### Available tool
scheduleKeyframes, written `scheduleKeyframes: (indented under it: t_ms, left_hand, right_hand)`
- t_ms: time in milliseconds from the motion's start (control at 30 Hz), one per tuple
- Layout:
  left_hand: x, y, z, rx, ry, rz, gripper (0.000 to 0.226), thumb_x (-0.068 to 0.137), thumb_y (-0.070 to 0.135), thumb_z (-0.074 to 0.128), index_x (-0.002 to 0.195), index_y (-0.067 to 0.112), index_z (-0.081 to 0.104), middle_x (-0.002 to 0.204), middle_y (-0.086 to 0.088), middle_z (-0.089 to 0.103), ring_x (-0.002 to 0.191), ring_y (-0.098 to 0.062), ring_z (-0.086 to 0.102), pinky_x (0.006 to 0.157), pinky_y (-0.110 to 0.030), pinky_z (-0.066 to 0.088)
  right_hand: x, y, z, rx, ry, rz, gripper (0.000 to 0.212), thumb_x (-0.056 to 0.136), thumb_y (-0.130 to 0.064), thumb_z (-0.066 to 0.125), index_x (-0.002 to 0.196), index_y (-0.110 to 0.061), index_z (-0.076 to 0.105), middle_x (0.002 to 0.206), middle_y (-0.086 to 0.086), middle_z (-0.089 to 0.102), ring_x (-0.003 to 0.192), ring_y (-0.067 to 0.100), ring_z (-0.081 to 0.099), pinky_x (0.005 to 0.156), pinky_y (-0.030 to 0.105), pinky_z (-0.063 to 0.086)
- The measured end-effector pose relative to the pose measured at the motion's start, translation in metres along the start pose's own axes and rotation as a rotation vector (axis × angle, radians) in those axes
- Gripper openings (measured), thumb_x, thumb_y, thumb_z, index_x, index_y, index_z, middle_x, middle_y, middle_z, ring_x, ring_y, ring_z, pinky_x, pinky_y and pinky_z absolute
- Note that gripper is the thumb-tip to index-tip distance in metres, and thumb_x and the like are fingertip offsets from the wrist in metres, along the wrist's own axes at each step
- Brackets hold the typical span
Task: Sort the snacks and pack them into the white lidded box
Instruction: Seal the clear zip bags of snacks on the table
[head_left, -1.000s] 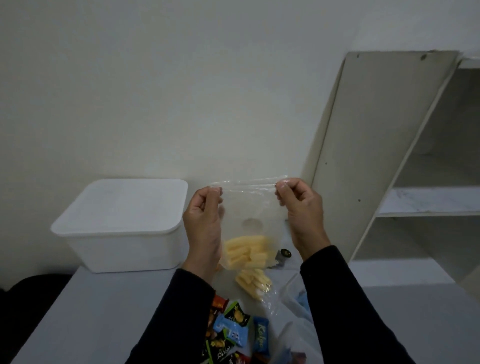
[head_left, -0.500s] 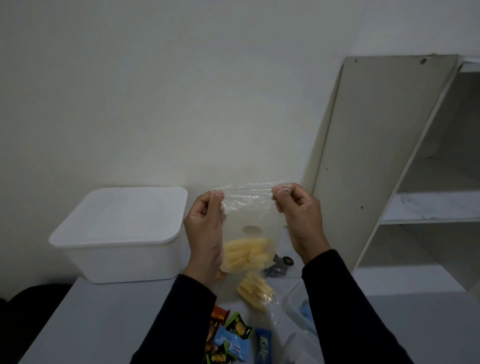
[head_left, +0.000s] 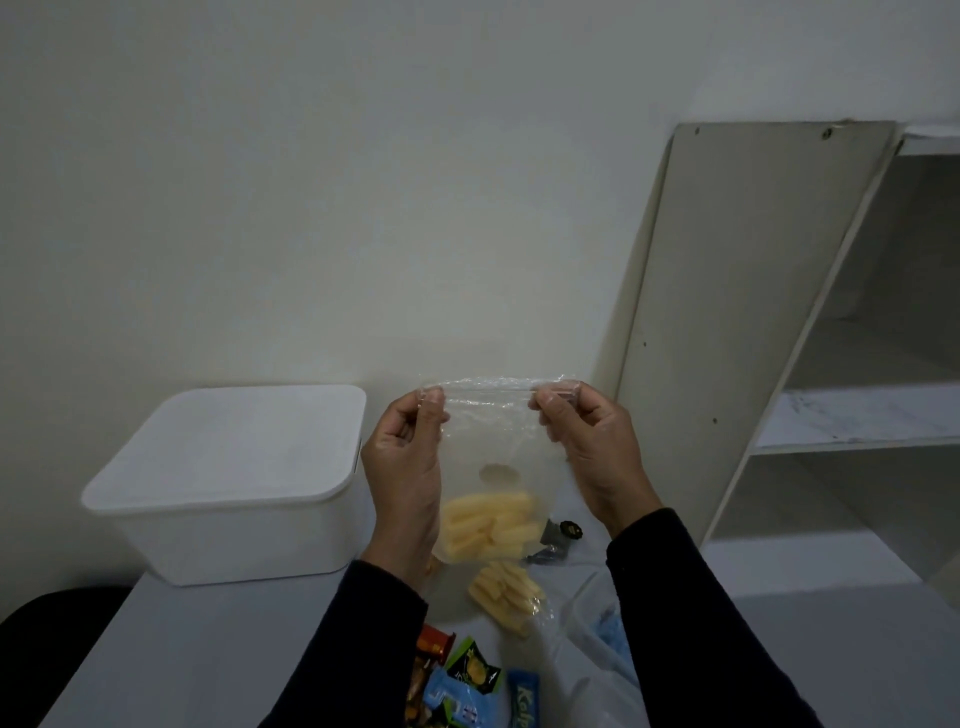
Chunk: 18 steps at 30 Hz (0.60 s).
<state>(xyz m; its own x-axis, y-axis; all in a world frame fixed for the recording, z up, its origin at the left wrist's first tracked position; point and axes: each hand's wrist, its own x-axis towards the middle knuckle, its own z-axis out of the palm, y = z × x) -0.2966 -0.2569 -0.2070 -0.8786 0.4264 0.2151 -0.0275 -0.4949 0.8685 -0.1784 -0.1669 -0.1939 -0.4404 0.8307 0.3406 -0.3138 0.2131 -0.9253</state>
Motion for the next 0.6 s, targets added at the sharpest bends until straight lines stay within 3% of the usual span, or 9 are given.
scheduleKeyframes:
  t_ms: [167,367,600]
  left_hand:
    - [-0.0014,-0.0021,-0.0016,0.033,-0.023,0.007,0.01,0.088,0.015,0.064,0.081,0.021,0.068,0.06,0.013,0.066,0.062,0.003,0.057,0.064,-0.01,0.048]
    - [-0.0036,-0.0003,-0.0039,0.155,-0.166,0.061,0.01,0.086,0.013,0.066,0.079,0.02,0.069,0.058,0.017,0.063,0.058,0.007,0.054,0.062,-0.008,0.048]
    - [-0.0019,-0.0072,-0.0049,0.179,-0.149,0.052,0.007,0.085,0.014,0.066,0.081,0.02,0.068,0.064,0.018,0.066,0.063,0.006,0.057,0.068,-0.011,0.05]
  right_hand:
    - [-0.0009,-0.0046,-0.0015,0.004,-0.002,-0.021,0.018,0.086,0.0,0.062,0.076,-0.014,0.067,0.059,-0.01,0.067,0.057,-0.004,0.055,0.057,0.008,0.044]
    - [-0.0003,-0.0048,-0.0047,0.008,-0.008,0.043,0.018,0.084,-0.002,0.066,0.073,-0.016,0.069,0.06,-0.009,0.069,0.054,-0.002,0.053,0.052,0.009,0.041]
    - [-0.0017,-0.0044,-0.0062,0.022,-0.03,0.052,0.019,0.083,0.002,0.064,0.072,-0.013,0.068,0.058,-0.009,0.068,0.054,-0.003,0.056,0.054,0.008,0.042]
